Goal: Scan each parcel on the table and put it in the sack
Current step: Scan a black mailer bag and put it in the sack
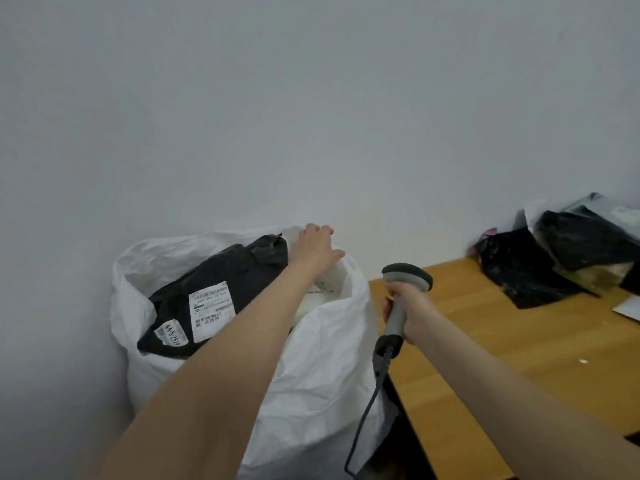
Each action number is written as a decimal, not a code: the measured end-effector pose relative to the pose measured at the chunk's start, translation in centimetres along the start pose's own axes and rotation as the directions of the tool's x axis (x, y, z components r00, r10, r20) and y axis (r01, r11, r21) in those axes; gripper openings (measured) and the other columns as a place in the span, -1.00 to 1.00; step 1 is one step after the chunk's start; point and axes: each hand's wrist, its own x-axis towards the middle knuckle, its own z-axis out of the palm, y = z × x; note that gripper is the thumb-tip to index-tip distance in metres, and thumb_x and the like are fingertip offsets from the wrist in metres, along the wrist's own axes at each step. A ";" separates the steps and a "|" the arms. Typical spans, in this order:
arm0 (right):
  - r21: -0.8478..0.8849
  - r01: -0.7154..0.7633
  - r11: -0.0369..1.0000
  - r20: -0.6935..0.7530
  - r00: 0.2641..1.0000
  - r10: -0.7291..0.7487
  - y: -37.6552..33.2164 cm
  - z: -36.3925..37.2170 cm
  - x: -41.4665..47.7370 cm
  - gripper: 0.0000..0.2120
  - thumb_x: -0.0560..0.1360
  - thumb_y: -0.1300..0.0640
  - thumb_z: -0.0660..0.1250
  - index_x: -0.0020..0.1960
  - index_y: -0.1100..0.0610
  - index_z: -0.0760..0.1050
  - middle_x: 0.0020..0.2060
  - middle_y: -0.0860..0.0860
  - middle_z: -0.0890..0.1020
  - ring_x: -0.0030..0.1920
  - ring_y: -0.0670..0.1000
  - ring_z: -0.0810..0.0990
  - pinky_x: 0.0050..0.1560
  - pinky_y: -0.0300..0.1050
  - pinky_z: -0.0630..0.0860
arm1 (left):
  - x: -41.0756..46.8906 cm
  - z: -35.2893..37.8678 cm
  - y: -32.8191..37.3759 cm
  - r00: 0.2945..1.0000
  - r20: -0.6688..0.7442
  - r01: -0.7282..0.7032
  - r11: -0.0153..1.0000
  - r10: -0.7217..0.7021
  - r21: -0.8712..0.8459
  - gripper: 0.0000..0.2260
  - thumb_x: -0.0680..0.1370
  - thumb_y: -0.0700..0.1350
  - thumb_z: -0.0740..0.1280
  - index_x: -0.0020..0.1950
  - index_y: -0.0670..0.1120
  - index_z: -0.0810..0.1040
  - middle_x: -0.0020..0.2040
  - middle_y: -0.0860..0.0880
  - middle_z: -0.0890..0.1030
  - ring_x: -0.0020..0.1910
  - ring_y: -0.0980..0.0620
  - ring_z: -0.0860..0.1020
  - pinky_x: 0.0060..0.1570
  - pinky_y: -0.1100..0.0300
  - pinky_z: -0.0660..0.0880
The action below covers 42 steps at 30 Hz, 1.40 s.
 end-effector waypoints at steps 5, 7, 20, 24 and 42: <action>-0.060 -0.100 0.993 0.020 0.995 0.101 -0.6 -6.4 -0.5 -0.76 0.59 0.12 0.30 -0.22 0.17 0.42 -0.50 0.05 0.43 -0.53 -0.01 0.35 -0.47 -0.15 0.34 | 0.3 5.4 8.5 0.971 0.105 -0.221 0.973 0.213 0.070 -0.56 0.57 -0.04 0.30 0.43 -0.06 0.34 0.40 -0.12 0.31 0.36 -0.12 0.32 0.20 0.01 0.40; -0.068 -0.096 0.993 -0.042 0.995 0.093 -1.3 -9.6 -0.6 -0.77 0.59 0.13 0.30 -0.21 0.18 0.44 -0.52 0.05 0.47 -0.52 -0.02 0.38 -0.45 -0.15 0.36 | -0.1 8.3 11.9 0.949 0.180 -0.273 0.959 0.258 0.068 -0.56 0.57 -0.05 0.30 0.44 -0.07 0.33 0.40 -0.12 0.30 0.36 -0.12 0.31 0.21 -0.01 0.41; -0.012 0.052 0.999 -0.446 0.893 -0.052 -10.4 -37.0 3.3 -0.85 0.47 0.22 0.43 -0.03 0.25 0.50 -0.38 0.13 0.61 -0.45 0.01 0.52 -0.41 -0.13 0.47 | -1.1 22.7 37.9 0.840 0.360 -0.442 0.897 0.407 0.018 -0.57 0.55 -0.02 0.34 0.38 -0.09 0.37 0.35 -0.13 0.34 0.30 -0.14 0.38 0.13 0.04 0.44; -0.032 0.090 0.995 -0.484 0.870 -0.094 -14.2 -43.6 4.6 -0.86 0.45 0.21 0.43 -0.06 0.23 0.50 -0.42 0.13 0.59 -0.47 0.01 0.52 -0.41 -0.13 0.46 | -1.0 25.9 44.9 0.833 0.396 -0.420 0.907 0.386 -0.002 -0.54 0.55 -0.05 0.34 0.42 -0.09 0.33 0.38 -0.13 0.30 0.33 -0.14 0.34 0.20 -0.01 0.45; 0.044 0.148 0.988 -0.487 0.867 -0.108 -30.6 -57.5 22.0 -0.84 0.45 0.22 0.41 -0.01 0.26 0.53 -0.41 0.15 0.59 -0.47 0.02 0.50 -0.41 -0.14 0.47 | 14.3 39.2 62.5 0.839 0.413 -0.376 0.926 0.356 -0.035 -0.61 0.55 -0.03 0.31 0.35 -0.07 0.37 0.30 -0.10 0.35 0.24 -0.11 0.39 0.06 0.00 0.48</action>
